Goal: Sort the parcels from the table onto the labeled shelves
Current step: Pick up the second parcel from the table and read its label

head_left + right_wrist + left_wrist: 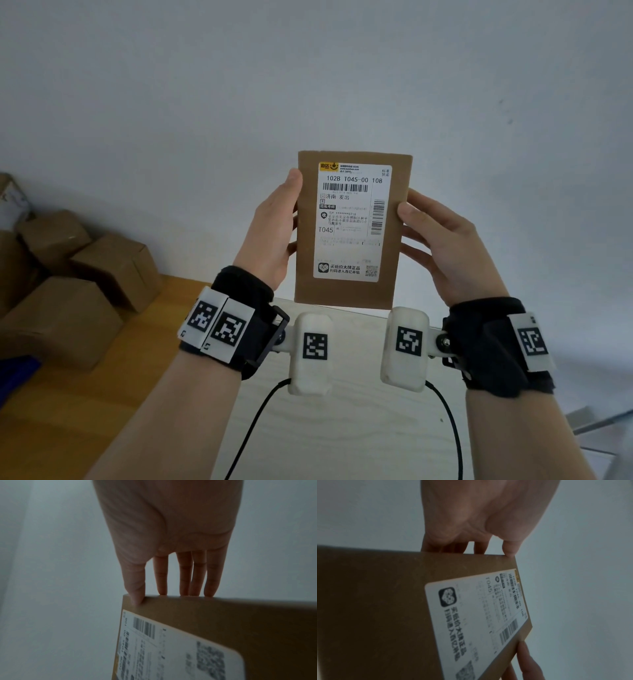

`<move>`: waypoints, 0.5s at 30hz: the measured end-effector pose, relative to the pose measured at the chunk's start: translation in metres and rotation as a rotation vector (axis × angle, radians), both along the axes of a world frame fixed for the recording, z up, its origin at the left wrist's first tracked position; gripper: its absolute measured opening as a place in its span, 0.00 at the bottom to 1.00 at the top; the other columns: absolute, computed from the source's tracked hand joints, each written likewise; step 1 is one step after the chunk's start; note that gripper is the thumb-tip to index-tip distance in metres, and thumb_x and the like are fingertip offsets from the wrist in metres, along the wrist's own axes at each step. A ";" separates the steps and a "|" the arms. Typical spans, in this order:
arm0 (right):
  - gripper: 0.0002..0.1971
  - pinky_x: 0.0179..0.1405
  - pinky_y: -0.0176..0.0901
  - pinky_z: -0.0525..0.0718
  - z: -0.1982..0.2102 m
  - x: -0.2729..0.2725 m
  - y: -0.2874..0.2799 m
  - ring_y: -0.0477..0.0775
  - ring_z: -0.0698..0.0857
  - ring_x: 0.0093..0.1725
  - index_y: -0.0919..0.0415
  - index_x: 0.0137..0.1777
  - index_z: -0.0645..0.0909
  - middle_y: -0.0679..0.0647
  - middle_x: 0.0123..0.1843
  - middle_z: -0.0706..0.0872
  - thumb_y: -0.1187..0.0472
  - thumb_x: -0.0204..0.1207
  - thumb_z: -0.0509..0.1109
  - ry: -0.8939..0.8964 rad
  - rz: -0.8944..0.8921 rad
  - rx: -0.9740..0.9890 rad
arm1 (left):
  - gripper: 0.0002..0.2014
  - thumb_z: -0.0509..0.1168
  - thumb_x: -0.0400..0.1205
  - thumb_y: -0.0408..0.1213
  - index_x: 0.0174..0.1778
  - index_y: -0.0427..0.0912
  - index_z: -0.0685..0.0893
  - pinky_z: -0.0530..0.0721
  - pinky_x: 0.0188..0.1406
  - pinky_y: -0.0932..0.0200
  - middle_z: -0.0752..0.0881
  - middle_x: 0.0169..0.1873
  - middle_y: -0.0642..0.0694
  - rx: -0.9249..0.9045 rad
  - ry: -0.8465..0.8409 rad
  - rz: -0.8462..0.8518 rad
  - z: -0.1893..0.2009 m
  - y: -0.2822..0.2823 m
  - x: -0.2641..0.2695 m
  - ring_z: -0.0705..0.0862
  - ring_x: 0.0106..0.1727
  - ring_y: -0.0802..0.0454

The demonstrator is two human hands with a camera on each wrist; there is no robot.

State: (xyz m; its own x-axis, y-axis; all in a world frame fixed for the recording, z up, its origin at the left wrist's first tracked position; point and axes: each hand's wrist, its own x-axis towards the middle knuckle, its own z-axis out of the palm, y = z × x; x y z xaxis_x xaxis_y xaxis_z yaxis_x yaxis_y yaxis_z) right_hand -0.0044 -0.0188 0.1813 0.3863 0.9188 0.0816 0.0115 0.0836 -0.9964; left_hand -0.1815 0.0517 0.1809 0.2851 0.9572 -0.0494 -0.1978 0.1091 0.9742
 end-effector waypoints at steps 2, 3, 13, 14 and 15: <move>0.20 0.47 0.35 0.85 0.000 -0.001 0.001 0.43 0.90 0.53 0.50 0.71 0.82 0.51 0.54 0.93 0.57 0.78 0.70 -0.002 0.004 -0.001 | 0.19 0.51 0.87 0.57 0.46 0.54 0.86 0.77 0.45 0.55 0.88 0.31 0.60 -0.001 -0.009 0.004 -0.001 0.001 -0.002 0.83 0.44 0.55; 0.20 0.47 0.35 0.85 0.000 -0.002 0.001 0.43 0.90 0.53 0.50 0.71 0.81 0.51 0.54 0.93 0.57 0.78 0.70 -0.003 0.003 -0.001 | 0.19 0.51 0.87 0.57 0.46 0.55 0.86 0.76 0.47 0.55 0.88 0.34 0.59 -0.002 -0.014 0.002 -0.001 0.000 -0.002 0.82 0.45 0.55; 0.21 0.45 0.34 0.86 0.001 -0.006 0.003 0.49 0.89 0.61 0.51 0.71 0.81 0.57 0.59 0.91 0.58 0.78 0.70 0.009 -0.004 0.010 | 0.18 0.52 0.87 0.56 0.48 0.53 0.85 0.76 0.39 0.58 0.86 0.35 0.57 -0.006 -0.054 -0.002 -0.001 0.003 -0.005 0.82 0.42 0.57; 0.20 0.46 0.34 0.86 0.001 -0.007 0.003 0.50 0.89 0.61 0.51 0.71 0.81 0.57 0.59 0.91 0.58 0.78 0.70 0.011 -0.005 0.009 | 0.18 0.52 0.87 0.56 0.47 0.54 0.85 0.76 0.39 0.58 0.86 0.34 0.57 -0.006 -0.055 -0.002 -0.001 0.004 -0.005 0.82 0.41 0.57; 0.20 0.47 0.34 0.85 0.001 -0.007 0.003 0.49 0.89 0.60 0.51 0.71 0.81 0.56 0.58 0.92 0.59 0.78 0.70 0.011 -0.005 0.010 | 0.18 0.53 0.87 0.56 0.45 0.54 0.85 0.76 0.39 0.58 0.87 0.32 0.58 -0.007 -0.056 -0.002 -0.001 0.004 -0.006 0.82 0.41 0.57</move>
State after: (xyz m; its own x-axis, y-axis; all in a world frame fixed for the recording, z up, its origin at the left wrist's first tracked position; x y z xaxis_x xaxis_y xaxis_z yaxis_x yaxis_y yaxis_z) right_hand -0.0112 -0.0156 0.1822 0.3916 0.9161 0.0866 0.0007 0.0939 -0.9956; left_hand -0.1871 0.0559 0.1800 0.2892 0.9565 -0.0395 -0.2519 0.1158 0.9608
